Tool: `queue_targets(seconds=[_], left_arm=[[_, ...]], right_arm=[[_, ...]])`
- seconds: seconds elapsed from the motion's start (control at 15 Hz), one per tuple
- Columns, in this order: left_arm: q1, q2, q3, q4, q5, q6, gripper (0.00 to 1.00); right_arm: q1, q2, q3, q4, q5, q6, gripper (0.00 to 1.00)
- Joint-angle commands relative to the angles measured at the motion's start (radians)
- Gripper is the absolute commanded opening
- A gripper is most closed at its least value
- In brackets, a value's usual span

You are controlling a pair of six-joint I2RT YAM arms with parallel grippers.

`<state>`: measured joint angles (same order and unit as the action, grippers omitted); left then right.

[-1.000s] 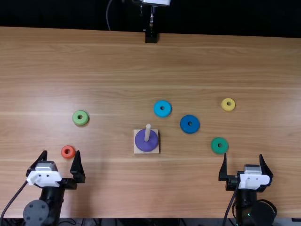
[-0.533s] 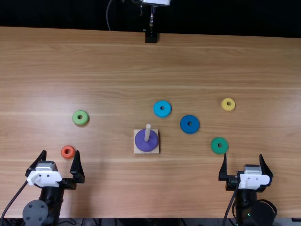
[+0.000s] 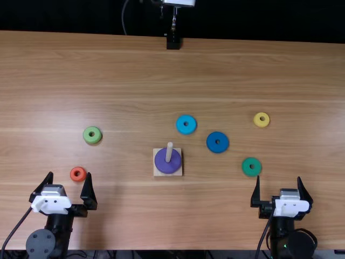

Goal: Build the Hanoi tower: stack the rings onto the peg from bottom to top in this color order: purple, dark blue, light blue, dark green, light green, yellow, orange.

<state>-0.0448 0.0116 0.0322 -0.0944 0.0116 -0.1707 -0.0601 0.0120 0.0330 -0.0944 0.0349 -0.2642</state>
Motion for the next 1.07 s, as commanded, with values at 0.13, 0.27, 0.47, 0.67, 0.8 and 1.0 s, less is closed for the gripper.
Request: queue_targets(seconds=[0.13,0.27,0.47,0.67,0.8,1.0], left_arm=[[0.006,-0.012,-0.032,-0.001,0.018,0.011,1.00],[0.006,-0.012,-0.032,-0.001,0.016,0.011,1.00],[0.006,-0.012,-0.032,-0.001,0.016,0.011,1.00],[0.006,-0.012,-0.032,-0.001,0.016,0.011,1.00],[0.006,-0.012,-0.032,-0.001,0.016,0.011,1.00],[0.006,-0.012,-0.032,-0.001,0.016,0.011,1.00]], right_arm=[[-0.009,-0.012,-0.016,-0.008,0.013,-0.003,1.00],[-0.009,-0.012,-0.016,-0.008,0.013,-0.003,1.00],[-0.009,-0.012,-0.016,-0.008,0.013,-0.003,1.00],[-0.009,-0.012,-0.016,-0.008,0.011,0.005,1.00],[-0.009,-0.012,-0.010,-0.008,0.011,0.006,1.00],[-0.030,-0.012,0.122,-0.008,-0.009,0.049,1.00]])
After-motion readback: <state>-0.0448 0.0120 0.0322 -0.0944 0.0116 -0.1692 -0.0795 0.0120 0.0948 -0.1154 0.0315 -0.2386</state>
